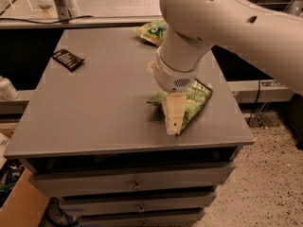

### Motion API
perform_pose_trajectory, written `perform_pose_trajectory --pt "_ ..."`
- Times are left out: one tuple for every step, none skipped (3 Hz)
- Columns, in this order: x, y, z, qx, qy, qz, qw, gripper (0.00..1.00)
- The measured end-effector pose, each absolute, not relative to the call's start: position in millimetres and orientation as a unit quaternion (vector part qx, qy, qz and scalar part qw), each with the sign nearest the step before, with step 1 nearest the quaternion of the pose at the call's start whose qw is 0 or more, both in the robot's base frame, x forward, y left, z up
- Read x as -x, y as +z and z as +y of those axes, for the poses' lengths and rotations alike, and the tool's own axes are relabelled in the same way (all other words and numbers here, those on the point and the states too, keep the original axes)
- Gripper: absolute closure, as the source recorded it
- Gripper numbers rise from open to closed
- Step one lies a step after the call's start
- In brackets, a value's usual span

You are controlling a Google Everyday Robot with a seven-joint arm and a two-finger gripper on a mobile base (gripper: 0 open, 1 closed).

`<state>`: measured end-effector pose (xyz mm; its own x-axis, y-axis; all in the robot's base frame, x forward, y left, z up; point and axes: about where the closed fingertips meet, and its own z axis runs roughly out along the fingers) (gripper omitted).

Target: Pick green jalapeno chip bag

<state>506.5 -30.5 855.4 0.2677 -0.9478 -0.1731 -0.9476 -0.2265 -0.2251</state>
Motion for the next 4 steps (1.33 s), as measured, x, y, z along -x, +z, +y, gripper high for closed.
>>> perform_pose_trajectory --pt "-513.6 842.5 -37.6 0.788 -0.016 0.602 0.127 0.15" --pt "-515.3 836.4 -44.5 0.792 -0.025 0.598 0.120 0.38" --pt "-514.2 840.4 -48.7 0.794 -0.029 0.595 0.123 0.61" --pt "-510.3 866.6 -37.8 0.804 -0.035 0.576 0.145 0.84"
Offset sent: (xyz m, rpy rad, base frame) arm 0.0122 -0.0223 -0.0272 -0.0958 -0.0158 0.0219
